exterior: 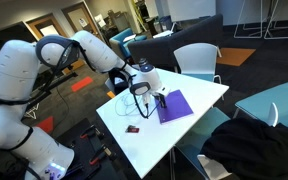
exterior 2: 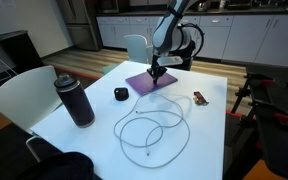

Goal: Move the book to the right back corner

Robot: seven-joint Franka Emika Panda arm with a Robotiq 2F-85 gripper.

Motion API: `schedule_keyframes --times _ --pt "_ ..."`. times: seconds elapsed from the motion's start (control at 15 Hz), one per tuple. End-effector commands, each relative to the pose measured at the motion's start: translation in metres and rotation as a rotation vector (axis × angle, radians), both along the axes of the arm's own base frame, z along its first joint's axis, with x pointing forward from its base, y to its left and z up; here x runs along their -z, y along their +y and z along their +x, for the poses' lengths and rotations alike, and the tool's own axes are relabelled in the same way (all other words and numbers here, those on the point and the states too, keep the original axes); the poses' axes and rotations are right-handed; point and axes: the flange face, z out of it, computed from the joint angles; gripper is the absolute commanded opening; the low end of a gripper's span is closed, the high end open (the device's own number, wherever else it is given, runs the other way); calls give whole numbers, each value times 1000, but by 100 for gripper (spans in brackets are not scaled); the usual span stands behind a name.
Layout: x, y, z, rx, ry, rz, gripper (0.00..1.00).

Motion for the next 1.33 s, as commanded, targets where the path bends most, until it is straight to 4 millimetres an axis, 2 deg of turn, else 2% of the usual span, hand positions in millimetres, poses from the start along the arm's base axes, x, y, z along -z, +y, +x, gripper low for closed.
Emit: schedule_keyframes --times 0.0,0.6,0.93,1.0,1.13,1.27 --pt "15 -15 14 -5 -36 -34 0" --pt "11 -37 53 -37 -141 -106 0" --pt "9 -39 70 -64 -175 -135 0" --pt "7 -37 71 -72 -179 -136 0" --pt "-9 -32 62 -94 -183 -134 0" --pt "-33 -28 44 -102 -188 -143 0"
